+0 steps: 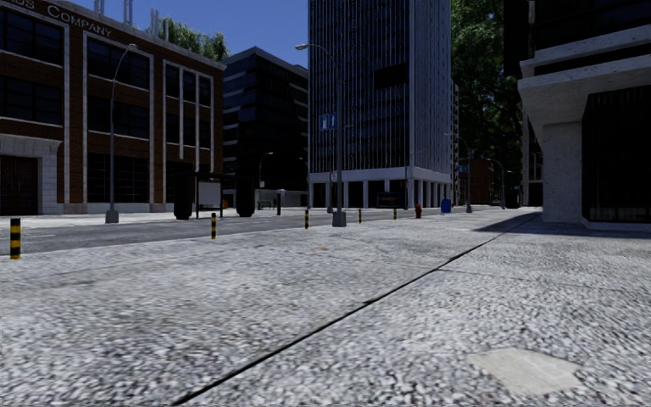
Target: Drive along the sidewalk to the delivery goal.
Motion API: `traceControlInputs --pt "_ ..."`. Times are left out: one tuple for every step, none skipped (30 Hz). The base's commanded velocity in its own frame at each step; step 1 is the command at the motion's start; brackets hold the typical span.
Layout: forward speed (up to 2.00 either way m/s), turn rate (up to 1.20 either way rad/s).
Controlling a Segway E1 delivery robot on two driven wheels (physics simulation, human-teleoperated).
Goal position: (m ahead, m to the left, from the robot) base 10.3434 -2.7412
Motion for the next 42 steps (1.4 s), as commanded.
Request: traceControlInputs --pt "2.0 0.0" --pt "2.0 0.0" --pt "2.0 0.0" --pt "2.0 0.0" --pt "2.0 0.0" --pt "2.0 0.0" --pt "2.0 0.0" --pt "2.0 0.0" --pt "2.0 0.0" --pt "2.0 0.0" --pt "2.0 0.0" --pt "2.0 0.0" --pt "2.0 0.0" --pt "2.0 0.0" --pt "2.0 0.0" --pt "2.0 0.0" --pt "2.0 0.0" --pt "2.0 0.0" --pt "2.0 0.0" --pt "2.0 0.0" --pt "2.0 0.0" --pt "2.0 0.0" --pt "2.0 0.0" --pt "2.0 0.0" --pt "2.0 0.0" --pt "2.0 0.0" --pt "2.0 -0.1" --pt "2.0 -0.26" --pt "2.0 -0.35" --pt "2.0 -0.35" --pt "2.0 -0.37" --pt "2.0 -0.36" --pt "2.0 -0.18" --pt "2.0 0.0" --pt "2.0 0.0" --pt "2.0 0.0" --pt "2.0 0.0" --pt "2.0 0.0" --pt "2.0 0.0" --pt "2.0 0.0" --pt "2.0 0.0" --pt "2.0 0.0"
